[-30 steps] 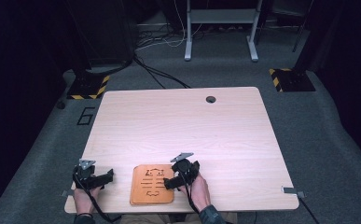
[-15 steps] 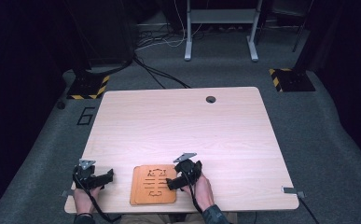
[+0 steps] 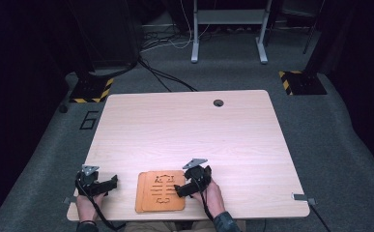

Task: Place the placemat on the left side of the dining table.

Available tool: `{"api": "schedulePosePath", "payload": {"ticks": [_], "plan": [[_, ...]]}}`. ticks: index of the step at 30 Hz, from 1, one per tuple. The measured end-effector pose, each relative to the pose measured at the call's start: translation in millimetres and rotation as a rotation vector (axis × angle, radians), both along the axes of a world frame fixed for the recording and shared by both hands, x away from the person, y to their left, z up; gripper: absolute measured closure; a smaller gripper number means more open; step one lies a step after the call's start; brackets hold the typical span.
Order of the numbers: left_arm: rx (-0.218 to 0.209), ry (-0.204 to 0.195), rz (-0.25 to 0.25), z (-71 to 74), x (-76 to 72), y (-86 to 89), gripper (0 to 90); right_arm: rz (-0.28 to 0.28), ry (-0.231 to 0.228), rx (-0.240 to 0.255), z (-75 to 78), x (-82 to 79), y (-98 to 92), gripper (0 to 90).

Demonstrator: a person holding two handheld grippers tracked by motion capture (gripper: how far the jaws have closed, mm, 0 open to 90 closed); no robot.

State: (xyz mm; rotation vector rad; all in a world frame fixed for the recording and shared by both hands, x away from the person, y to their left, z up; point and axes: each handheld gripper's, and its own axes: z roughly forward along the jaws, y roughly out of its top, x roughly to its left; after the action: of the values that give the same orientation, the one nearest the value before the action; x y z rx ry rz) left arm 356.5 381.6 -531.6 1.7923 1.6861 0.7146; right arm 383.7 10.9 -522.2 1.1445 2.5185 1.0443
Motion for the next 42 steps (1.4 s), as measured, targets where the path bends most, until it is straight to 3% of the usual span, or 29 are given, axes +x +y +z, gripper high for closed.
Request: {"api": "schedulePosePath", "payload": {"ticks": [10,26,31,42], "plan": [[0.0,0.0,-0.001,0.0,0.0,0.1,3.3,-0.005,-0.019,0.025,-2.5,-2.3,-7.5,0.0],[-0.008,0.001,0.007,0.4,0.5,-0.7,3.1,-0.014,-0.042,0.008,-3.7,-3.3,-11.8,0.0],[-0.028,0.025,0.003,6.9,-1.4,-2.0,1.6,-0.014,-0.053,0.006,-4.2,-3.8,-13.1,0.0],[-0.022,0.054,-0.069,30.6,-6.3,-19.2,0.0,-0.023,-0.051,0.011,-4.6,-4.6,-13.3,0.0]]}}
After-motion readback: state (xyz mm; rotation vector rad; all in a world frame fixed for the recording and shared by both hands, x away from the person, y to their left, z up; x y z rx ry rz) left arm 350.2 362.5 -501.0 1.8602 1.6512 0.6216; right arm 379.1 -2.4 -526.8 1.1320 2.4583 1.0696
